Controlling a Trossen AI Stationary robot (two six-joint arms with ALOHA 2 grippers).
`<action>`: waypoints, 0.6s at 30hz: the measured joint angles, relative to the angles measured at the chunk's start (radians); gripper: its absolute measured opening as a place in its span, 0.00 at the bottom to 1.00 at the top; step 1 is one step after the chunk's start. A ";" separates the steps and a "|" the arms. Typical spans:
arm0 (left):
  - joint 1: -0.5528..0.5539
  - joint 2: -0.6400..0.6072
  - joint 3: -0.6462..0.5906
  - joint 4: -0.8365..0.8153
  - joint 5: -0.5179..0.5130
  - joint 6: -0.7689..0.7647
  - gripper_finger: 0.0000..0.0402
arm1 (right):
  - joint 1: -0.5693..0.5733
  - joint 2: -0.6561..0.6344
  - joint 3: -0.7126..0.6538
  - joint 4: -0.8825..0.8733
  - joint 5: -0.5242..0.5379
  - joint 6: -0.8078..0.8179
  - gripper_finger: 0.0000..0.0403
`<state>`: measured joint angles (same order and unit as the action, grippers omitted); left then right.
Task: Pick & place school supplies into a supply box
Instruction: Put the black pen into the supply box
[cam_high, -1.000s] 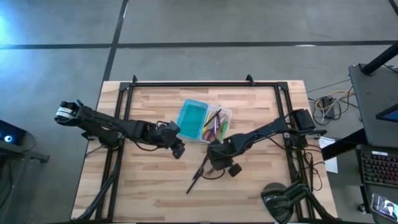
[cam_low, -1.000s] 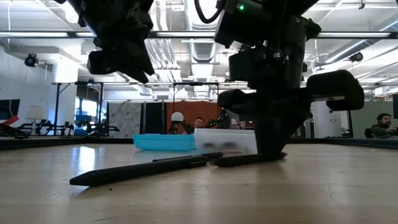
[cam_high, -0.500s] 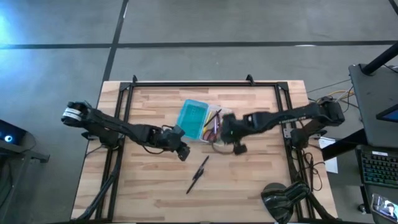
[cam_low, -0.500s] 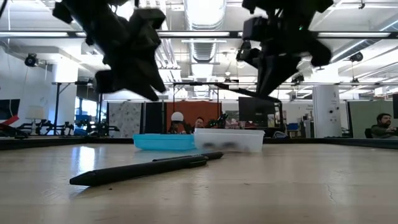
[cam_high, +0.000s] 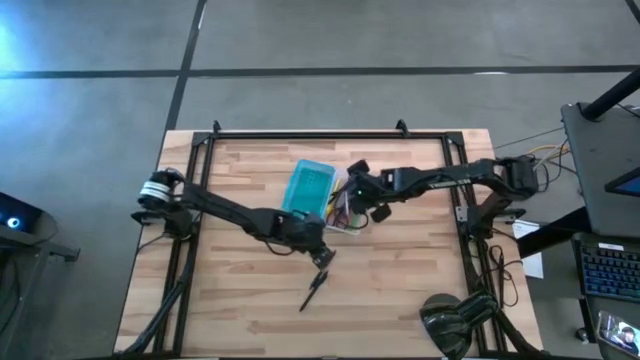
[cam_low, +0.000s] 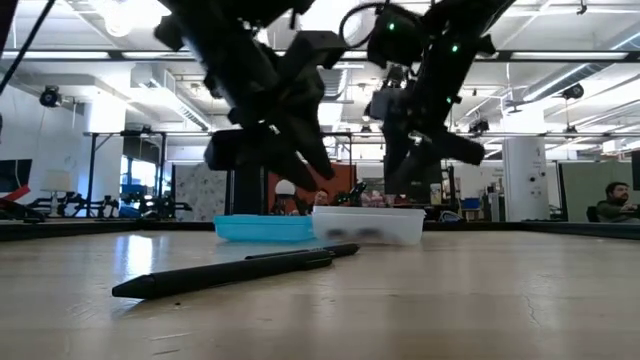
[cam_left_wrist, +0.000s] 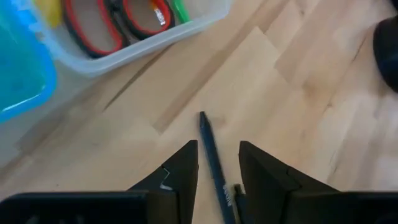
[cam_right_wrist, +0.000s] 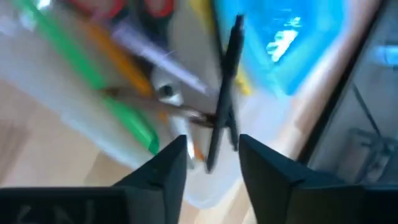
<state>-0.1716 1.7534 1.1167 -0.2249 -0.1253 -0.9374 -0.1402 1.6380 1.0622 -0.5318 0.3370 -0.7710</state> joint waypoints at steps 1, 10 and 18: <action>0.000 0.016 0.028 -0.024 0.005 0.001 0.25 | 0.000 -0.015 -0.001 -0.010 -0.008 0.031 0.38; -0.007 0.228 0.296 -0.308 0.040 -0.003 0.25 | -0.001 -0.226 -0.078 -0.008 -0.075 0.189 0.55; -0.008 0.391 0.519 -0.524 0.057 -0.013 0.25 | -0.002 -0.396 -0.233 -0.009 -0.043 0.253 0.65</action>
<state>-0.1799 2.1440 1.6359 -0.7491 -0.0687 -0.9505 -0.1425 1.2425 0.8294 -0.5405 0.2938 -0.5184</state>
